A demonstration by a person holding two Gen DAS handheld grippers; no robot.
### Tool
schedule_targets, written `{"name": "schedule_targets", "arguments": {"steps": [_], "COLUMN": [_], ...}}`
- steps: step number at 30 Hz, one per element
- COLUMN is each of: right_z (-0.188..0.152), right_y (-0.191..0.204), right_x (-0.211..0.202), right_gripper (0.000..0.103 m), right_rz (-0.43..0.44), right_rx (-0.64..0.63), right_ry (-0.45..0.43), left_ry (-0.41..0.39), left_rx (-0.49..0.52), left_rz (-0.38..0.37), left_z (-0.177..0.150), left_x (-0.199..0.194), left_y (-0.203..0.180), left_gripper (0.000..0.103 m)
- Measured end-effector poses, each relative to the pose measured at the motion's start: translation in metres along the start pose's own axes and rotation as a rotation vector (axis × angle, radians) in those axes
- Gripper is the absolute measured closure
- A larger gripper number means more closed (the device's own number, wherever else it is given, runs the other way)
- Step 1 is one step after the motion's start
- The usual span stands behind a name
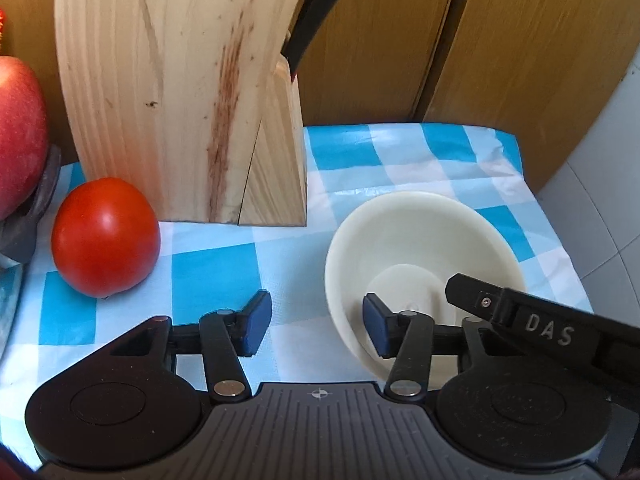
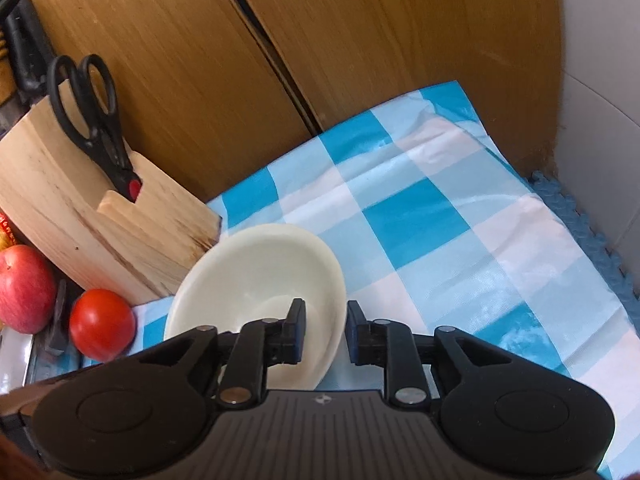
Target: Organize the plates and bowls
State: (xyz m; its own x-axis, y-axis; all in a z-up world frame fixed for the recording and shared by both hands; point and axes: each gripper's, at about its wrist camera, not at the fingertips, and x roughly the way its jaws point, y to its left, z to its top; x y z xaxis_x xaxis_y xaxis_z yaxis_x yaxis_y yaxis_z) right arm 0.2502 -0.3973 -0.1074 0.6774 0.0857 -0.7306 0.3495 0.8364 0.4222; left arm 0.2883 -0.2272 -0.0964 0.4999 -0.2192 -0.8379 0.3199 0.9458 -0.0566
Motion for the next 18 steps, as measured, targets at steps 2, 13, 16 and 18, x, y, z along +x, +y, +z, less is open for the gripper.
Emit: {"name": "schedule_targets", "arguments": {"steps": [2, 13, 16, 18], "right_z": [0.000, -0.003, -0.003, -0.004], "right_y": [0.002, 0.016, 0.023, 0.028], "right_x": [0.002, -0.015, -0.028, -0.038], "right_gripper": [0.091, 0.091, 0.091, 0.091], "right_rz": [0.008, 0.017, 0.019, 0.020], "right_rx": [-0.001, -0.030, -0.051, -0.063], "right_ry": [0.010, -0.009, -0.025, -0.038], "left_ry": [0.001, -0.004, -0.022, -0.031], "left_rx": [0.010, 0.002, 0.001, -0.004], "left_rz": [-0.021, -0.050, -0.051, -0.056], "left_z": [0.000, -0.001, -0.002, -0.003], "left_x": [-0.001, -0.017, -0.029, -0.039], "left_y": [0.000, 0.003, 0.004, 0.006], "left_gripper": [0.066, 0.076, 0.075, 0.075]}}
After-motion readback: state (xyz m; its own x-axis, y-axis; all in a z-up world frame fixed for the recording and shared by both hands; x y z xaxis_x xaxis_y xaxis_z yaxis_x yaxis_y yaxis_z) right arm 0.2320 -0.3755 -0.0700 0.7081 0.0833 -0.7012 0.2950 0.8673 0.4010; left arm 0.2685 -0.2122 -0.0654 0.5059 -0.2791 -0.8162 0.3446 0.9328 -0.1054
